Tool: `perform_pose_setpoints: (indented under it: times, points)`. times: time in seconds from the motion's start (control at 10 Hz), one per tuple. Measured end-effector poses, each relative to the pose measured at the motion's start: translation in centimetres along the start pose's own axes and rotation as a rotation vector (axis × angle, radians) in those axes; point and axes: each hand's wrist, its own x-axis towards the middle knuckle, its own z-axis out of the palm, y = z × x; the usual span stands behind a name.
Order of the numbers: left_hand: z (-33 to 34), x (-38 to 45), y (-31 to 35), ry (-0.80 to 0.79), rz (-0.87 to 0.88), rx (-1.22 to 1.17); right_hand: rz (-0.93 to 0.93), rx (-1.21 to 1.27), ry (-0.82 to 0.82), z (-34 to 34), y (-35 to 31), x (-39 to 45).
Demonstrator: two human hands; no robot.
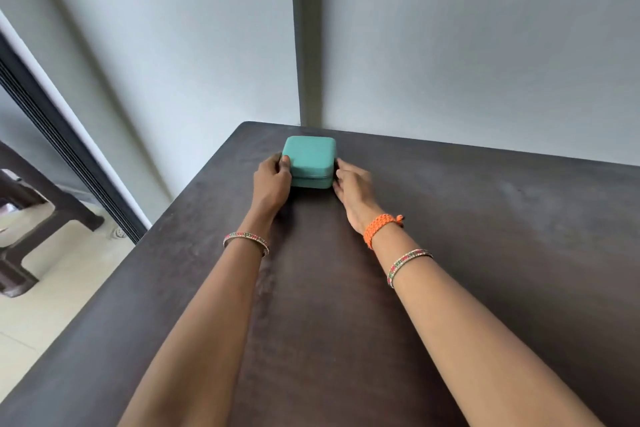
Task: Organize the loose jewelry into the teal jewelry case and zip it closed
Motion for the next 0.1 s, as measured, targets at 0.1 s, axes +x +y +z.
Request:
perform_pose_setpoints:
  times: [0.1]
  points:
    - [-0.25,-1.39,1.06,-0.013,-0.039,0.017,-0.097,-0.153,0.099,0.09,-0.04,-0.63]
